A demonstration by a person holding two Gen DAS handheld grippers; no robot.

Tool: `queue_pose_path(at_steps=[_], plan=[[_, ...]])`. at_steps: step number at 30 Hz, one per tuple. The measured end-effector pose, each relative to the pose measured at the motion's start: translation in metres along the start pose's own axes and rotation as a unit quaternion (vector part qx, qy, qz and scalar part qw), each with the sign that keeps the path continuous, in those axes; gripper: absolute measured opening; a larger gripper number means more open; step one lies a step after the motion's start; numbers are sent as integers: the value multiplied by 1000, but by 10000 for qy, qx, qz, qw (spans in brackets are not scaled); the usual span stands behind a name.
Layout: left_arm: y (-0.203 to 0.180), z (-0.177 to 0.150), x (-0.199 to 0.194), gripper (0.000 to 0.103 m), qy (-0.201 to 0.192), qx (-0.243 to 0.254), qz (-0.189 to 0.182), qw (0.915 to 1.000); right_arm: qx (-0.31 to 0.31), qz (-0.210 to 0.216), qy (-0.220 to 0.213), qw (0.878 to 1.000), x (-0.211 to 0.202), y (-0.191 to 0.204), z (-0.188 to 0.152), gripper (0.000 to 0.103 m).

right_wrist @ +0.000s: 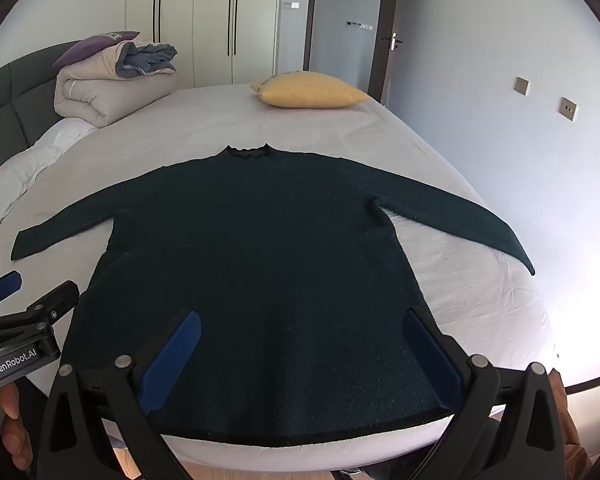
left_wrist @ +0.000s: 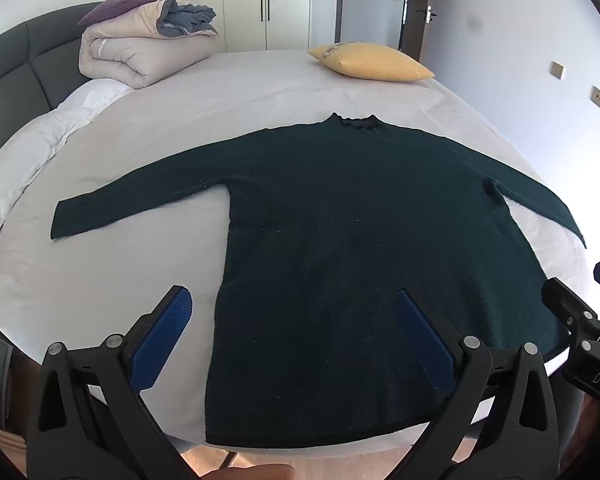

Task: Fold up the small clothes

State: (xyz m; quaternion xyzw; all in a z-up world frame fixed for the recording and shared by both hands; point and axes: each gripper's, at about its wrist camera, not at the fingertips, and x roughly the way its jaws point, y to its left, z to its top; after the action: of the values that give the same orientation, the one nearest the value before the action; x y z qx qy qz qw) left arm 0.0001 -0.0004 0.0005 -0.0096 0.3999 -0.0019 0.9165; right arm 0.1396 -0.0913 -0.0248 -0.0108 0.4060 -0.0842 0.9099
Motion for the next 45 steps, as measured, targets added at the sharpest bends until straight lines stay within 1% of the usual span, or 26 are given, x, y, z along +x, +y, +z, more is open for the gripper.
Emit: queue_pose_path(at_steps=[5,7,12,31,45], plan=[[-1,-2,-3,103,-55,-4,6,10000,4,-11,21,10000,2,-3,1,103],[-5,-3,-1,103,-37,-21,21,10000,7,-10,20,10000,0,-3,0,103],[3,-4,4,103,6,-29,-14,10000,23,0,37,10000,4,-4,-7,103],[4,-5,7,103,55,-68,-17,10000,-6,26,109,9999,12,5,-12,103],[2,-6,9,103,75,-68,-18,9999,5,51,127,9999,13,2,-14,103]])
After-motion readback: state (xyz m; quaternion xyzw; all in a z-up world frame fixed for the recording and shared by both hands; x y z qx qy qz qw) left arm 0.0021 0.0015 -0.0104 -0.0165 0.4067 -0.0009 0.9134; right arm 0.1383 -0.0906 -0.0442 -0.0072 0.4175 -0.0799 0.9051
